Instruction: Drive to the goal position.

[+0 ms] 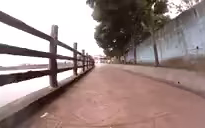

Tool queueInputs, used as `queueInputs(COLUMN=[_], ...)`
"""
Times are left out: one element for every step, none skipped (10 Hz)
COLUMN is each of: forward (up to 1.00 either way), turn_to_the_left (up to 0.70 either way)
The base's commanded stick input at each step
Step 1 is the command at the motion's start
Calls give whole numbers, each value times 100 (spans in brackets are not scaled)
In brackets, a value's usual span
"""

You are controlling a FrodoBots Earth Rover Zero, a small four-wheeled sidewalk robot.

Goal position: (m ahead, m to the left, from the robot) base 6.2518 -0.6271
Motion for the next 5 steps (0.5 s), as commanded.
queueInputs(forward=[100,100,100,100,100], turn_to_the_left=[0,0,0,0,0])
